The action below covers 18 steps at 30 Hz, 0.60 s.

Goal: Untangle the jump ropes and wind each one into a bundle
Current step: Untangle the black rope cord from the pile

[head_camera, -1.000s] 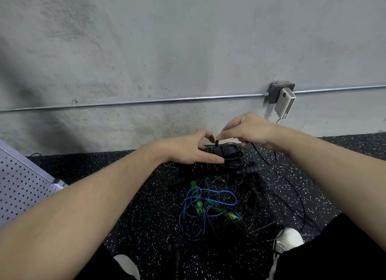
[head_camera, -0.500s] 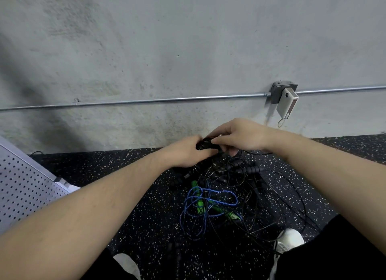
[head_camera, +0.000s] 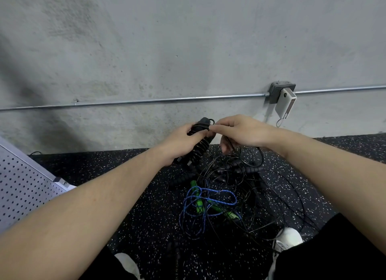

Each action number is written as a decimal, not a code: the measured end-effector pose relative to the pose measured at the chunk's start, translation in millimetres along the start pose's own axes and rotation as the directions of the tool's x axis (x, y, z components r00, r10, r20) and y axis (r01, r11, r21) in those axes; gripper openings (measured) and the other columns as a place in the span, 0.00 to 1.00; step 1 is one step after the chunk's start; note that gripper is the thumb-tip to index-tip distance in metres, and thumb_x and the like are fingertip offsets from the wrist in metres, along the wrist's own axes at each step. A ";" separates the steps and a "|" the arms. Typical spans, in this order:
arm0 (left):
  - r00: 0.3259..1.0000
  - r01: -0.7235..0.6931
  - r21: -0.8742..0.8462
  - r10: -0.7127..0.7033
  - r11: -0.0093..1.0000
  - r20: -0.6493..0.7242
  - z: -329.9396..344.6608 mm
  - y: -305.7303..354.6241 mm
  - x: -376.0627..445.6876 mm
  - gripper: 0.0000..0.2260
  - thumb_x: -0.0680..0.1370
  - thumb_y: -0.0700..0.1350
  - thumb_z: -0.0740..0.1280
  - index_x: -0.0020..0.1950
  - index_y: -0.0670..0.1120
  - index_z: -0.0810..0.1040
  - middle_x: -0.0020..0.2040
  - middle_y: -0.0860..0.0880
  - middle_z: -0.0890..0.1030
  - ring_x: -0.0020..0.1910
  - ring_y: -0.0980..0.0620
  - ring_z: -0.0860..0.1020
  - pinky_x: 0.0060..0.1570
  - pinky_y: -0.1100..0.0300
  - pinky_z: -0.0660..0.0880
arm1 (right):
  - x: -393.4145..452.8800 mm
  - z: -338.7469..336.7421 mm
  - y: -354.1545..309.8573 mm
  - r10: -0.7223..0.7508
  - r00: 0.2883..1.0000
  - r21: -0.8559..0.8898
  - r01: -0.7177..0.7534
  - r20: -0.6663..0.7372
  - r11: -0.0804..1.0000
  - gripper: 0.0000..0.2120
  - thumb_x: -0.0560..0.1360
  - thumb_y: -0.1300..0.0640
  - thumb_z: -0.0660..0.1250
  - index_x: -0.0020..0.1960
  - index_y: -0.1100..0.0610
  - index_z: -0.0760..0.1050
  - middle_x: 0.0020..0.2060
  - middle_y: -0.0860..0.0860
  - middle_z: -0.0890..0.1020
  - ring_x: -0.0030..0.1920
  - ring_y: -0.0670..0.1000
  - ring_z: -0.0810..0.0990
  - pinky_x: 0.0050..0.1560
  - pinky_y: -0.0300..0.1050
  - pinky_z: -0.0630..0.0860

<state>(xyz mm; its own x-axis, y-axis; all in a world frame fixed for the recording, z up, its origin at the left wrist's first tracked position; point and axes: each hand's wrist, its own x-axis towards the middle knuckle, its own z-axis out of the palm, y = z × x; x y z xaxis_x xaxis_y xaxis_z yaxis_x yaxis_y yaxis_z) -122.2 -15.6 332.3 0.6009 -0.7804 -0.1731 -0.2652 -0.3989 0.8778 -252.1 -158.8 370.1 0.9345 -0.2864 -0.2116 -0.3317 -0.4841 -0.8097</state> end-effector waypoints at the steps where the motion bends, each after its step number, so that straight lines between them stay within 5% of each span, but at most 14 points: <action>1: 1.000 0.000 -0.017 0.000 1.000 0.002 -0.2 1.7 -0.9 0.15 0.81 0.58 0.66 0.68 0.59 0.76 0.54 0.56 0.83 0.46 0.59 0.80 0.36 0.69 0.72 | -1.4 -1.0 -1.5 0.005 1.000 0.054 -0.006 0.027 0.999 0.12 0.83 0.49 0.62 0.57 0.53 0.80 0.30 0.52 0.83 0.26 0.44 0.78 0.28 0.34 0.71; 4: 1.000 0.026 -0.065 -0.026 0.998 0.005 -2.2 4.7 -1.6 0.24 0.82 0.58 0.66 0.77 0.64 0.66 0.63 0.55 0.78 0.48 0.60 0.79 0.33 0.69 0.74 | -1.3 -4.0 -0.2 0.058 0.989 0.240 -0.089 0.133 0.967 0.11 0.83 0.52 0.63 0.63 0.51 0.77 0.29 0.52 0.79 0.30 0.49 0.81 0.29 0.35 0.75; 8: 0.998 0.057 -0.183 -0.055 0.981 0.018 -5.7 3.6 2.6 0.24 0.83 0.53 0.66 0.76 0.70 0.63 0.66 0.51 0.79 0.45 0.55 0.80 0.36 0.61 0.76 | 4.4 -4.8 3.3 0.077 0.986 0.229 -0.110 0.150 0.967 0.11 0.84 0.51 0.59 0.58 0.52 0.78 0.27 0.46 0.65 0.26 0.46 0.67 0.31 0.44 0.77; 12: 0.991 0.131 -0.388 -0.114 0.912 0.066 -8.3 3.7 4.9 0.27 0.82 0.48 0.69 0.77 0.66 0.66 0.61 0.48 0.82 0.40 0.51 0.84 0.35 0.58 0.80 | 7.4 -6.2 3.8 0.138 0.984 0.271 -0.164 0.113 0.949 0.14 0.85 0.49 0.56 0.51 0.56 0.75 0.27 0.45 0.64 0.27 0.47 0.62 0.28 0.40 0.65; 18: 0.979 0.197 -0.541 -0.134 0.817 0.154 -18.3 0.2 6.1 0.31 0.75 0.48 0.75 0.75 0.59 0.69 0.49 0.45 0.87 0.38 0.41 0.84 0.41 0.49 0.81 | 3.9 -10.3 7.8 0.036 0.988 0.280 -0.077 0.148 0.957 0.12 0.85 0.54 0.56 0.54 0.57 0.76 0.29 0.47 0.67 0.29 0.46 0.66 0.31 0.38 0.66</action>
<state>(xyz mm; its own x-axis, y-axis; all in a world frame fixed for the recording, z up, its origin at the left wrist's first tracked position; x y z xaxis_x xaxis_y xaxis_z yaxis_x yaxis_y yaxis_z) -104.8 -11.6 339.5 0.5080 -0.7844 -0.3558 0.3097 -0.2191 0.9253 -252.3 -172.2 368.6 0.9307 -0.1786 -0.3193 -0.3531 -0.2098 -0.9117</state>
